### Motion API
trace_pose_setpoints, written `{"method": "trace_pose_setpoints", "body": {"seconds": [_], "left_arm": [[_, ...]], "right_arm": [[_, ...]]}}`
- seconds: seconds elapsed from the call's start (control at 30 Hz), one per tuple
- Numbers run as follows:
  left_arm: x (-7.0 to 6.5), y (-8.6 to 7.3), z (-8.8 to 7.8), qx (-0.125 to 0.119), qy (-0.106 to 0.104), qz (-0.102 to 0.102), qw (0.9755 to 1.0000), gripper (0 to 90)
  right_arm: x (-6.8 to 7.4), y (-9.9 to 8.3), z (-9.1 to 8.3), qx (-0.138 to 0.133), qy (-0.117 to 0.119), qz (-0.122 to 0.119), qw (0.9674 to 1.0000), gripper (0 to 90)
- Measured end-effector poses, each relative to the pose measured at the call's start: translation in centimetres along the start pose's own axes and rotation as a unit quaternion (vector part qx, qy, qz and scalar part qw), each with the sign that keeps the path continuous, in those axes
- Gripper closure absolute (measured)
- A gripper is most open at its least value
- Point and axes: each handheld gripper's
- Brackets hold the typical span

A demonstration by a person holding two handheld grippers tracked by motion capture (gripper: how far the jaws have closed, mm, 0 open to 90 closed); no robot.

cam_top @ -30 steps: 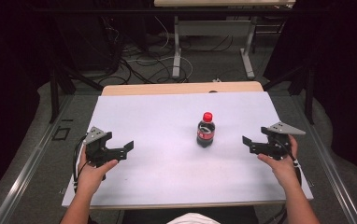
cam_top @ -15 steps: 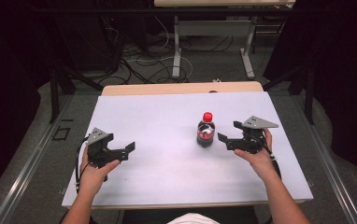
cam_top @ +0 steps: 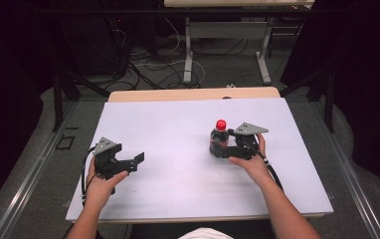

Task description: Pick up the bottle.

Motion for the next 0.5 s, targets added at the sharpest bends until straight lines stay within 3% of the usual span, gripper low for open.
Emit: {"method": "trace_pose_setpoints", "body": {"seconds": [0.5], "left_arm": [[0.1,0.0,0.0,0.003,0.0,-0.002,1.0,0.8]], "right_arm": [[-0.2,-0.7,1.8,0.012,-0.001,0.005,0.9999,26.4]]}}
Point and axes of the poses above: each handheld gripper's, and its own axes: z roughly forward along the jaws, y roughly out of its top, x roughly to its left, and after that the axes turned 10 degrees about -z, right-handed
